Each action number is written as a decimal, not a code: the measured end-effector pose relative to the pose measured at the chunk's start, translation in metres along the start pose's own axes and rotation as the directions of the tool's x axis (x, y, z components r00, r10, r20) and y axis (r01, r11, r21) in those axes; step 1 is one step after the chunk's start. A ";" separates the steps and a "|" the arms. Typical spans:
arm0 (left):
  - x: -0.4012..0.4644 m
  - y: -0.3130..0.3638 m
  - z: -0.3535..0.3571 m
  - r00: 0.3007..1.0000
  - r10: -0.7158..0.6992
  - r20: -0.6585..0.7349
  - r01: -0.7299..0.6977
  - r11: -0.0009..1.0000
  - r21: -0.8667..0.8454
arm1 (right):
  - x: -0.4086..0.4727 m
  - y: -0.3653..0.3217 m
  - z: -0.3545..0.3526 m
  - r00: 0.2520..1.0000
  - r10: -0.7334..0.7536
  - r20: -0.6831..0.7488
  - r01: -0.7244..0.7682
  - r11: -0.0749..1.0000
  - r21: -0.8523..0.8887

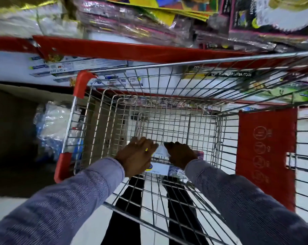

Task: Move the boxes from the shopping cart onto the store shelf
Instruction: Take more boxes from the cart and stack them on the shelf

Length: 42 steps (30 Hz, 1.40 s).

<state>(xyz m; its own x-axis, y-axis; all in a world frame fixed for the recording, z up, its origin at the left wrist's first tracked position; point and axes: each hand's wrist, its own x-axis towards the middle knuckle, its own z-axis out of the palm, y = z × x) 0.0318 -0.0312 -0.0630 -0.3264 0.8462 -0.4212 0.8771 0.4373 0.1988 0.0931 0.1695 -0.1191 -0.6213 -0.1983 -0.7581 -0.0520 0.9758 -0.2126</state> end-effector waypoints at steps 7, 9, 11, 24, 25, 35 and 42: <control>0.031 0.023 0.039 0.920 0.140 0.365 -0.134 0.990 -0.041 | -0.009 0.022 -0.010 0.990 0.066 -0.127 -0.052 0.992 0.113; 0.039 0.023 0.046 0.896 0.106 0.432 -0.101 0.994 -0.035 | -0.017 0.029 -0.016 0.982 0.111 -0.153 -0.083 0.980 0.178; 0.046 0.026 0.051 0.879 0.075 0.471 -0.068 0.997 -0.031 | -0.026 0.034 -0.020 0.974 0.137 -0.180 -0.096 0.972 0.216; 0.000 0.013 -0.071 0.977 -0.108 0.185 0.141 0.975 -0.171 | -0.112 0.015 -0.142 0.872 0.018 -0.489 0.024 0.997 0.079; -0.008 0.011 -0.094 0.984 -0.125 0.130 0.148 0.971 -0.189 | -0.124 0.013 -0.161 0.850 0.005 -0.526 0.033 0.997 0.063; -0.093 0.021 -0.350 0.870 -0.206 -0.449 0.246 0.969 0.031 | -0.288 -0.021 -0.369 0.660 -0.101 -0.745 0.093 0.994 -0.052; -0.117 0.017 -0.489 0.805 -0.197 -0.559 0.253 0.967 0.023 | -0.389 -0.040 -0.473 0.545 -0.171 -0.821 0.059 0.984 -0.166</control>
<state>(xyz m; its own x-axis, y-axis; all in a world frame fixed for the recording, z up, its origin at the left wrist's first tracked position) -0.0878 0.0259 0.4218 -0.6329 0.7655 0.1164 0.7739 0.6299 0.0658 -0.0327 0.2513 0.4760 -0.9713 -0.1991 0.1299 -0.2179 0.9641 -0.1516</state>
